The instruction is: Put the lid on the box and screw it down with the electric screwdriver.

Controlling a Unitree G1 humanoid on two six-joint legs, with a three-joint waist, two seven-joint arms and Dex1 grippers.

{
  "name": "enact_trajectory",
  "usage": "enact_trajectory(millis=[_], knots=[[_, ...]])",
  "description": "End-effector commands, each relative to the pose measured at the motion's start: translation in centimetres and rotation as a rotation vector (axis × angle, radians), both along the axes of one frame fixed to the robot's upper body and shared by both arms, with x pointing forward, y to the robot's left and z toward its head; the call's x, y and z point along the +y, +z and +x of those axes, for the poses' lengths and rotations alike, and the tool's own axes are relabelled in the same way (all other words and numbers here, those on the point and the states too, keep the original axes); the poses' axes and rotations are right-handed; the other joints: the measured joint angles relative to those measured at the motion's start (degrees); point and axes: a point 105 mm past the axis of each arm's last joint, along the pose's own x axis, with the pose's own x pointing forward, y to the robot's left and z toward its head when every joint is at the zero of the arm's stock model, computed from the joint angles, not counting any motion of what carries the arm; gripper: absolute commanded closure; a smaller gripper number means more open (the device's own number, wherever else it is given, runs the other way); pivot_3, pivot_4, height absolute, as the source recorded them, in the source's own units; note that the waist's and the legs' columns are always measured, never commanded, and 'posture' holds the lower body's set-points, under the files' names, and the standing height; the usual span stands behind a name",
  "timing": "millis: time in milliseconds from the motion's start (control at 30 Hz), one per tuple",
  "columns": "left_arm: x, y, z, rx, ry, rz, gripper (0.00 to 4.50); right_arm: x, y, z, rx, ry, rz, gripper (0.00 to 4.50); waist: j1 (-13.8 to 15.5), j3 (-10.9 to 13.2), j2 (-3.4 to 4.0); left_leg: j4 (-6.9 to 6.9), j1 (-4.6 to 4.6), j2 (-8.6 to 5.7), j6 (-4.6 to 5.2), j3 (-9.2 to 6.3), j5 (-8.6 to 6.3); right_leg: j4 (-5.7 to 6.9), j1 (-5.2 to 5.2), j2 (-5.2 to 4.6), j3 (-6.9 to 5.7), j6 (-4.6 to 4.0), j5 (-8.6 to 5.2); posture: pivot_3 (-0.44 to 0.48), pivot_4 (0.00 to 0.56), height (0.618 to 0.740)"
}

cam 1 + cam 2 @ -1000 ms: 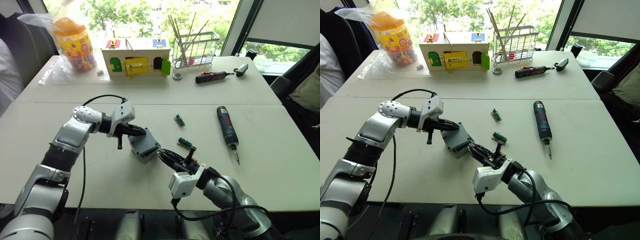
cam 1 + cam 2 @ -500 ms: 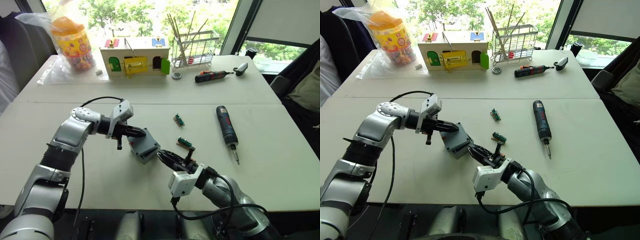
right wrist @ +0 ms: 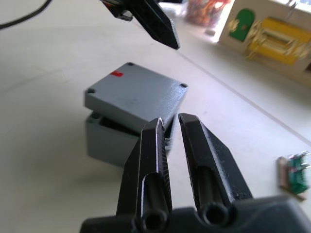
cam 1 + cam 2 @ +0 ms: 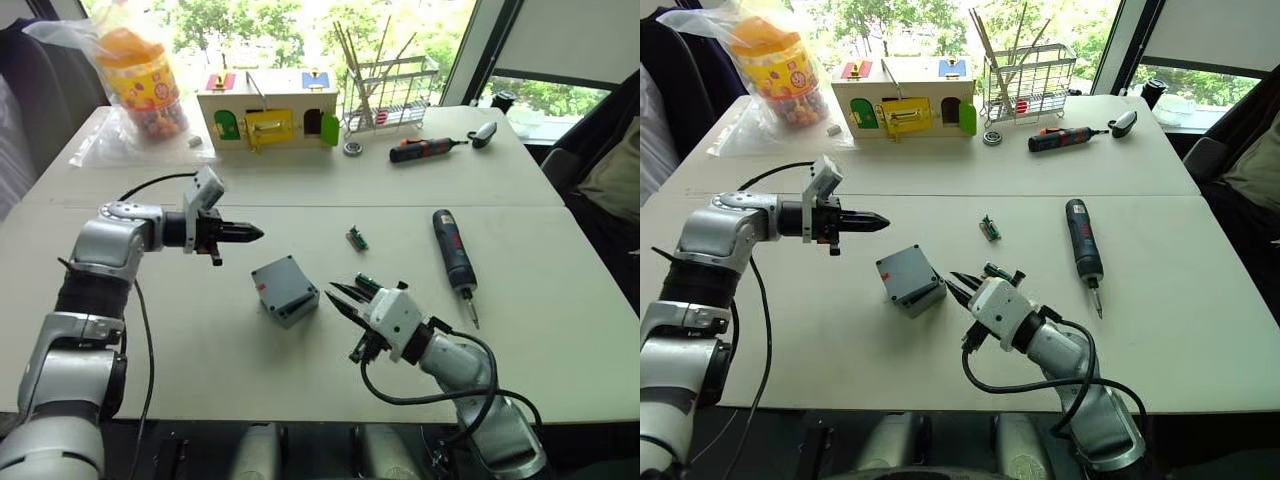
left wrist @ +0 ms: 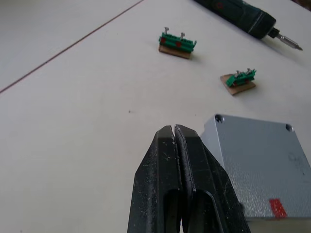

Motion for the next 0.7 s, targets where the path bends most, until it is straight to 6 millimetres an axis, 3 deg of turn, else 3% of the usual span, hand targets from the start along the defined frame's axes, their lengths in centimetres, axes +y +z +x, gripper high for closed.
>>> enact_trajectory(millis=[33, 367, 700], knots=[[-0.1, 0.3, -0.6, -0.027, -0.04, 0.019, 4.5, 1.1, 0.7, -1.2, 0.136, 0.064, 0.08, 3.95, 0.0, 0.0, 0.0, 0.0, -0.01, 0.0, 0.0, 0.0, 0.0, 0.0, 0.0, -0.01, 0.0, 0.0, 0.0, 0.0, 0.15, 0.736], [-0.3, -1.0, -1.6, 0.002, -0.063, 0.037, 4.5, 2.7, 0.0, -1.0, 0.3, 0.093, 0.096, 3.95, -0.1, 0.0, 0.0, -0.18, -0.07, -0.02, -0.07, 0.04, 0.04, 0.0, -0.23, -0.01, 0.02, 0.0, 0.0, 0.0, 0.15, 0.736], [-0.7, -1.2, -1.9, 0.002, -0.084, 0.043, 4.5, 2.9, -0.2, 0.3, 0.311, 0.043, 0.13, 3.95, -0.3, 0.0, 0.0, -0.33, -0.08, -0.04, -0.18, 0.07, 0.11, 0.0, -0.33, 0.01, 0.03, -0.01, 0.0, 0.0, 0.15, 0.736]])
